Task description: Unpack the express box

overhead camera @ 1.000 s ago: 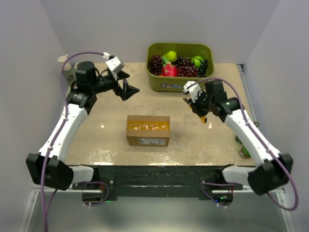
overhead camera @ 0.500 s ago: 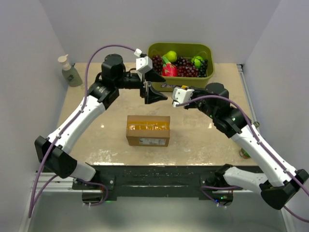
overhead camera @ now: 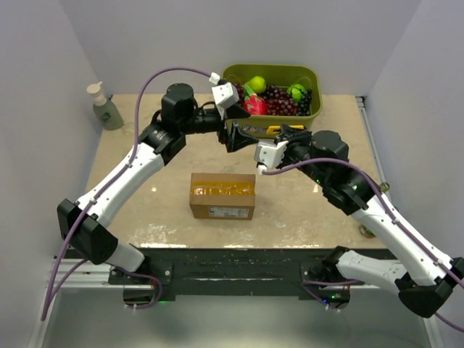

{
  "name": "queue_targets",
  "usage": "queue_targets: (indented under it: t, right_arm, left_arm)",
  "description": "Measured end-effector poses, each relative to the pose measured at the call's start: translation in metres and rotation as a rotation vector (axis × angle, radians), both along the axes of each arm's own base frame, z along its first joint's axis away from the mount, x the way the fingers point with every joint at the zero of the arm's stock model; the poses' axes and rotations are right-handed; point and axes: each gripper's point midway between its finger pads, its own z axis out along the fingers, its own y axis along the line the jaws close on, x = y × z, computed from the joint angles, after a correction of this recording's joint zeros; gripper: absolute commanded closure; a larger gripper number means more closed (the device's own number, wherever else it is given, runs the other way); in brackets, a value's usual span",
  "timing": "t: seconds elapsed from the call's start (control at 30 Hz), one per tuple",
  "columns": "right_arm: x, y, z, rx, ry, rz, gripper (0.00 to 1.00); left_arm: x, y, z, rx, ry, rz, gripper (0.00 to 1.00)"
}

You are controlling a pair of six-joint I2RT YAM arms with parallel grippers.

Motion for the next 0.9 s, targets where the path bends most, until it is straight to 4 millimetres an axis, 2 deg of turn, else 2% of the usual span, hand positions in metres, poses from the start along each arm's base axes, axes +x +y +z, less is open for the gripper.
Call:
queue_targets:
  t: [0.23, 0.47, 0.6, 0.77, 0.87, 0.9]
  right_arm:
    - [-0.001, 0.006, 0.010, -0.002, -0.048, 0.013, 0.94]
    - [0.000, 0.009, 0.009, -0.025, -0.065, 0.020, 0.94]
    - [-0.001, 0.012, 0.005, -0.034, -0.063, 0.029, 0.94]
    - [-0.002, 0.016, 0.008, -0.031, -0.075, 0.040, 0.94]
    - [-0.002, 0.018, 0.009, -0.032, -0.083, 0.045, 0.94]
    - [-0.002, 0.018, 0.010, -0.034, -0.086, 0.042, 0.94]
  left_arm:
    - [0.003, -0.008, -0.007, -0.011, 0.035, -0.029, 0.23]
    - [-0.009, -0.015, 0.005, -0.064, 0.044, -0.114, 0.33]
    - [-0.014, -0.017, 0.012, -0.091, 0.037, -0.149, 0.42]
    - [-0.011, -0.022, 0.006, -0.090, 0.055, -0.161, 0.50]
    - [-0.008, -0.025, -0.002, -0.082, 0.074, -0.162, 0.62]
    - [-0.007, -0.025, -0.004, -0.080, 0.083, -0.162, 0.81]
